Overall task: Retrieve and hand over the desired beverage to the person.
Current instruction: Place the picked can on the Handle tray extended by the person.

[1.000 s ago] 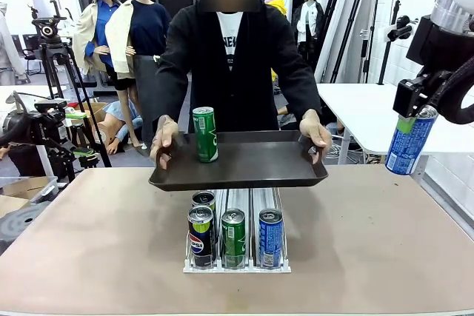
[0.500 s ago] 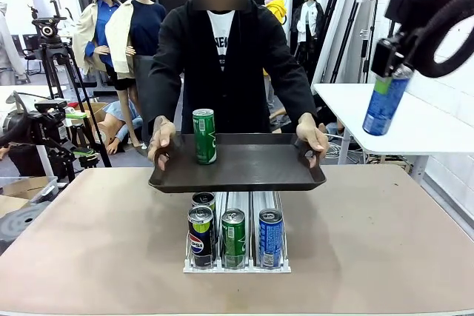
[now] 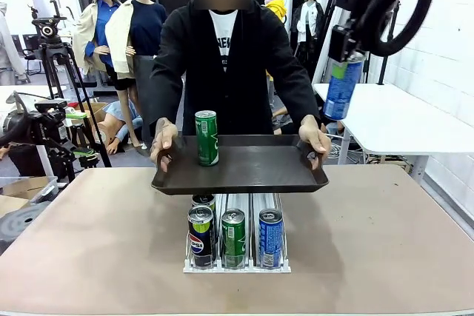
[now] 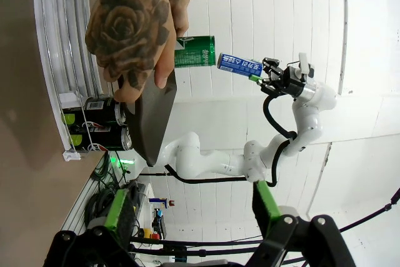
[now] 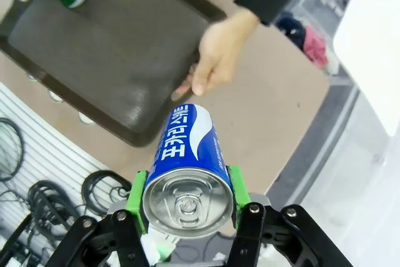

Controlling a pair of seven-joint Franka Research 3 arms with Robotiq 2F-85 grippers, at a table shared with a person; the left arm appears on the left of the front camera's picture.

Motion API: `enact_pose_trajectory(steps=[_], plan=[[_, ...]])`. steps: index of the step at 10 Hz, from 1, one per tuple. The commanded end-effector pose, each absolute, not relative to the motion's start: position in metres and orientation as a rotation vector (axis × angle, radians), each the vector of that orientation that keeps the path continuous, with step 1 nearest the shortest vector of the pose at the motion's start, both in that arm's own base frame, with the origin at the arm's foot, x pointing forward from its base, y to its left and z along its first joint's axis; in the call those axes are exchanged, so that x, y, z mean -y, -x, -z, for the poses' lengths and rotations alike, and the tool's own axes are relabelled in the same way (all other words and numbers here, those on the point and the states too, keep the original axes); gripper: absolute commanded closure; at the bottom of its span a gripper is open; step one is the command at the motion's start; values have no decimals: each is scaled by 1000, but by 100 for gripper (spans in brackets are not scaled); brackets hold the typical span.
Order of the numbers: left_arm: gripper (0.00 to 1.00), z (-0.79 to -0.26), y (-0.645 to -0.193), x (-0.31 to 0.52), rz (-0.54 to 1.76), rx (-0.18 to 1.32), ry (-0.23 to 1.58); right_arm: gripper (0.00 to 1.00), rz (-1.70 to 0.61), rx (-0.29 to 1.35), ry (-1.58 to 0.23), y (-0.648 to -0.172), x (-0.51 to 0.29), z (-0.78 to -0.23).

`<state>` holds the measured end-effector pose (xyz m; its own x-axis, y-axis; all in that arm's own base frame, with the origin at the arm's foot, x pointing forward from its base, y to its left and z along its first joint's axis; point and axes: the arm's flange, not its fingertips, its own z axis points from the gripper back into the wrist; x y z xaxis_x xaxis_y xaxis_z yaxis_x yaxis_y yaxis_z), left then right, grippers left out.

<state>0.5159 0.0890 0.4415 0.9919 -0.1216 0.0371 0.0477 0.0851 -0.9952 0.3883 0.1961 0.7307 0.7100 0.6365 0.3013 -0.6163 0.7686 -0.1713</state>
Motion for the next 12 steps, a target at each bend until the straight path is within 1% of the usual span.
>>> enact_pose_trajectory(steps=[1,4,7,10,12], plan=[[0,-443,-516,-90,125,-55,1469,100,-777,338,50,-405,-223,-744],[0,-443,-516,-90,125,-55,1469,100,-841,322,37,-423,-267,-739],[0,-443,-516,-90,125,-55,1469,100,-916,277,8,-451,-305,-710],[0,-443,-516,-90,125,-55,1469,100,-945,207,-26,-481,-311,-687],[0,-443,-516,-90,125,-55,1469,100,-981,194,-67,-494,-309,-673]])
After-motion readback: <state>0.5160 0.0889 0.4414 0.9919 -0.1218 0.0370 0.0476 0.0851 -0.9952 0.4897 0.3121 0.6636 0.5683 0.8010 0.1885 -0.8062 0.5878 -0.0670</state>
